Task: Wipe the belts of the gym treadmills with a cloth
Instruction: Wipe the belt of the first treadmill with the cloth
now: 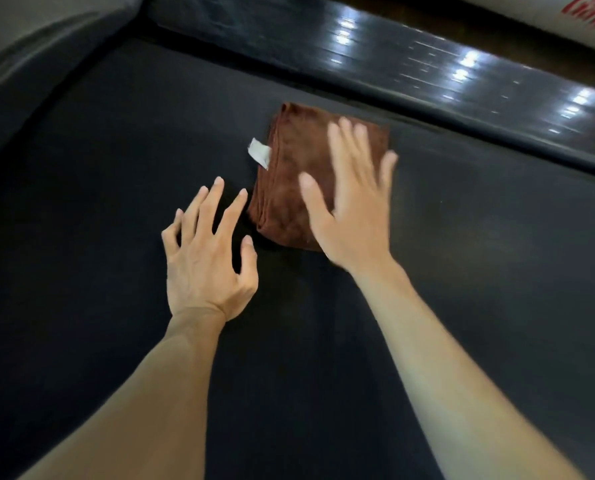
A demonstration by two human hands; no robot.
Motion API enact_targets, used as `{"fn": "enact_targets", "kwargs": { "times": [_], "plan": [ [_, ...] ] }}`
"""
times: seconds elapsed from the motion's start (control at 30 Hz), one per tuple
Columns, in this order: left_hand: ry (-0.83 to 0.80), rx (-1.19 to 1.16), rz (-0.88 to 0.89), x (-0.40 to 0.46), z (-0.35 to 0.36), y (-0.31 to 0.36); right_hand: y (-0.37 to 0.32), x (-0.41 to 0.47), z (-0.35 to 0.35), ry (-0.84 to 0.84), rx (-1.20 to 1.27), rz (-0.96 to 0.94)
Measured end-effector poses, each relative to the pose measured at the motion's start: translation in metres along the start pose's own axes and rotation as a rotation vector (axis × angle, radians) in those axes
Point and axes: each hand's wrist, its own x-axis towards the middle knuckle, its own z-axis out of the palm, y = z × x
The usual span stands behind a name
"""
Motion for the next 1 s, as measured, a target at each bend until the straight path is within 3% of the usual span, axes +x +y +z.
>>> {"fn": "enact_targets", "kwargs": {
  "times": [0.07,0.17,0.27,0.53,0.7,0.8,0.9,1.0],
  "plan": [
    [0.005,-0.009,0.0,-0.001,0.0,-0.001,0.01,-0.057,-0.014,0.164,0.062,0.258],
    [0.005,-0.009,0.0,-0.001,-0.001,0.0,0.026,-0.124,-0.017,0.032,-0.091,0.521],
    [0.005,-0.017,-0.004,-0.002,-0.002,0.002,0.031,-0.141,-0.01,-0.071,-0.277,0.475],
    [-0.012,-0.02,0.023,-0.004,-0.001,0.001,0.028,-0.135,-0.012,-0.046,-0.279,0.494],
    [0.11,-0.248,0.012,-0.001,-0.01,0.007,0.027,-0.134,-0.011,-0.026,-0.287,0.504],
    [0.198,-0.218,0.262,0.011,-0.012,0.053,0.029,-0.134,-0.012,-0.038,-0.277,0.507],
    [-0.031,-0.108,0.45,0.039,-0.002,0.11,0.029,-0.133,-0.012,-0.038,-0.292,0.513],
    [-0.258,0.075,0.441,0.065,0.018,0.123,0.03,-0.133,-0.012,-0.054,-0.33,0.511]
  ]
}}
